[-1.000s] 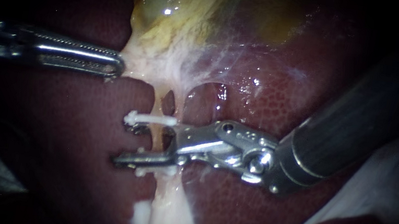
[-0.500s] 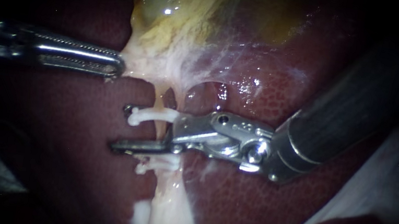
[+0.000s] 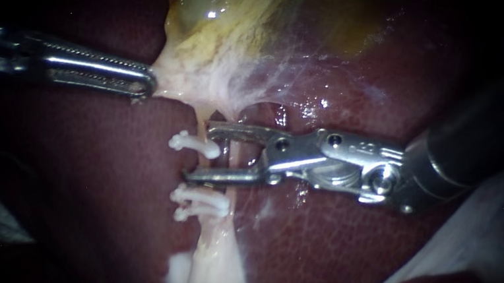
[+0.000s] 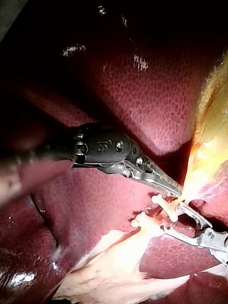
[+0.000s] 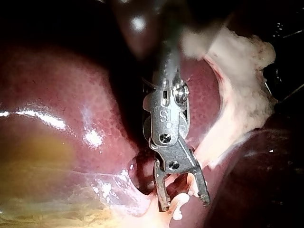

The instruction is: Going back third clip left tube

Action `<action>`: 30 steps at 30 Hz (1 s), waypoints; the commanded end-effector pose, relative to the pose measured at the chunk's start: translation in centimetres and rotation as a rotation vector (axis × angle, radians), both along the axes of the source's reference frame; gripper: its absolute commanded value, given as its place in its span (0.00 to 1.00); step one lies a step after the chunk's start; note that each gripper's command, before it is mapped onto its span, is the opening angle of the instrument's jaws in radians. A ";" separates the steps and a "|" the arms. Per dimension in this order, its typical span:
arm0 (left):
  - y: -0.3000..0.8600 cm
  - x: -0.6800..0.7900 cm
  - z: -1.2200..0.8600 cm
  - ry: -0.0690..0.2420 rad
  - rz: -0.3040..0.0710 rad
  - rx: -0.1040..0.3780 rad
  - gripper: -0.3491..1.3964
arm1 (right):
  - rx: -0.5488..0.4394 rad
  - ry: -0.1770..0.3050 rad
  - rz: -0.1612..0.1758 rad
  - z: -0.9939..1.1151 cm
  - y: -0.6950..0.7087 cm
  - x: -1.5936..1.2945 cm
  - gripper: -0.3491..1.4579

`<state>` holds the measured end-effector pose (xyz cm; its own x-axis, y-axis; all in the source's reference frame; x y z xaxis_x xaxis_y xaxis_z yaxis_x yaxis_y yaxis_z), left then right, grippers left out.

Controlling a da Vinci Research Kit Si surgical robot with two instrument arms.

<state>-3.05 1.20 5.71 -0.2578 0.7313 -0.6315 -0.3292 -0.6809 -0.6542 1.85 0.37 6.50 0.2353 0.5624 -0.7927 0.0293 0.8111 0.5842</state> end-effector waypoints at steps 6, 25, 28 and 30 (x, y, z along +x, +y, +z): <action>0.00 0.01 0.00 0.000 0.001 0.000 0.00 | -0.073 -0.019 -0.046 -0.19 -0.04 -0.19 0.47; 0.00 0.01 0.00 -0.001 0.001 0.000 0.00 | -0.220 -0.079 -0.130 -1.00 0.04 -1.17 0.47; 0.00 0.01 0.00 -0.001 0.001 0.000 0.00 | -0.218 -0.079 -0.131 -1.02 0.07 -1.26 0.47; 0.00 0.01 0.00 -0.001 0.001 0.000 0.00 | -0.217 -0.078 -0.132 -1.02 0.07 -1.29 0.47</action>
<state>-3.04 1.20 5.71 -0.2578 0.7311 -0.6317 -0.3282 -0.6812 -0.6544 0.56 0.45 5.47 0.3607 0.3409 -0.8682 0.1047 0.9101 0.4009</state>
